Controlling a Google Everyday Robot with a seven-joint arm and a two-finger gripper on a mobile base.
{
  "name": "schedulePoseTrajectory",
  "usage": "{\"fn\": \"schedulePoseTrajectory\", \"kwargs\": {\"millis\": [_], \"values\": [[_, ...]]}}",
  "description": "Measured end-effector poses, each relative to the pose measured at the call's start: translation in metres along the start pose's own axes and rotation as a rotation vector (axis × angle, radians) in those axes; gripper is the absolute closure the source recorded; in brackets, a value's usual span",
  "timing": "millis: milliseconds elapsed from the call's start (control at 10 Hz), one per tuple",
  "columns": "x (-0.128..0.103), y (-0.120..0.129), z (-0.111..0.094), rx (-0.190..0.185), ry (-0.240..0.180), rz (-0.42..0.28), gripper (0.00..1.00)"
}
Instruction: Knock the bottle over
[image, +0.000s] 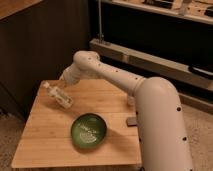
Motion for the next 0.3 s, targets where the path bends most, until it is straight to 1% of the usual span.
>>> {"fn": "schedulePoseTrajectory", "kwargs": {"millis": [100,200,300], "values": [[-0.0012,-0.0027,0.007,-0.003,-0.007,-0.005,0.96],[-0.0036,-0.0021,0.0082,-0.003,-0.003,-0.007,0.96],[-0.007,-0.0016,0.0049,0.0,-0.001,-0.007,0.96]]}}
